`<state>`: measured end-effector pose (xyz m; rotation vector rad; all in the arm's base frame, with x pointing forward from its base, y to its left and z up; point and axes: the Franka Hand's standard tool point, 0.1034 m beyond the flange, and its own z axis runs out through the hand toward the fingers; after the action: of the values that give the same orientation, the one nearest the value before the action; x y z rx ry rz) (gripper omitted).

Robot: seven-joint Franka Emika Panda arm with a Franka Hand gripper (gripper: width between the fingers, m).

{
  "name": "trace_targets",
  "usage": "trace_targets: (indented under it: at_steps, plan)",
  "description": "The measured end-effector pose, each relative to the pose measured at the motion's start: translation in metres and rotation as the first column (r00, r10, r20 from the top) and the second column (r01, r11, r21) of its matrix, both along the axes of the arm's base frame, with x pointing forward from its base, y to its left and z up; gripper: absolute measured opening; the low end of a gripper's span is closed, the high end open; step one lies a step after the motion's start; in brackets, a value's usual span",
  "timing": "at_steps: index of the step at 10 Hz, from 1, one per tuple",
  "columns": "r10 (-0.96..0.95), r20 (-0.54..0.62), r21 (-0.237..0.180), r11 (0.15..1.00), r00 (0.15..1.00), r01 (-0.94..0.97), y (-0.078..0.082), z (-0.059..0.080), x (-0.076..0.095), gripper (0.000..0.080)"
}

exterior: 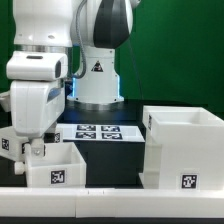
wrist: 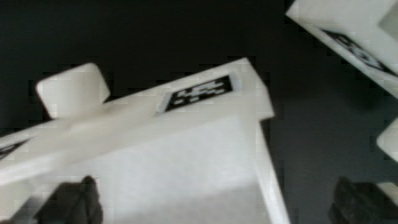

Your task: Assemble drawer

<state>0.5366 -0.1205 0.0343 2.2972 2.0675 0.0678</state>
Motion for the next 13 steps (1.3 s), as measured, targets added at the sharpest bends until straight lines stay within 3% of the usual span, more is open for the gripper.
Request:
trace_targets:
  at_steps: [3, 6, 9, 11, 12, 13]
  plan:
    - [0.013, -0.005, -0.004, 1.0, 1.0, -0.013, -0.002, -0.008, 0.004, 0.0649]
    - [-0.005, -0.023, -0.001, 1.0, 1.0, 0.005, -0.006, -0.021, -0.001, 0.0649]
    - [-0.01, -0.026, 0.0, 1.0, 1.0, 0.01, -0.006, -0.022, -0.003, 0.0622]
    - [-0.01, -0.027, 0.0, 1.0, 1.0, 0.01, -0.006, -0.023, -0.003, 0.0268]
    - [-0.01, -0.027, 0.0, 1.0, 1.0, 0.01, -0.006, -0.023, -0.003, 0.0132]
    - [-0.01, -0.027, 0.0, 1.0, 1.0, 0.01, -0.006, -0.023, -0.003, 0.0132]
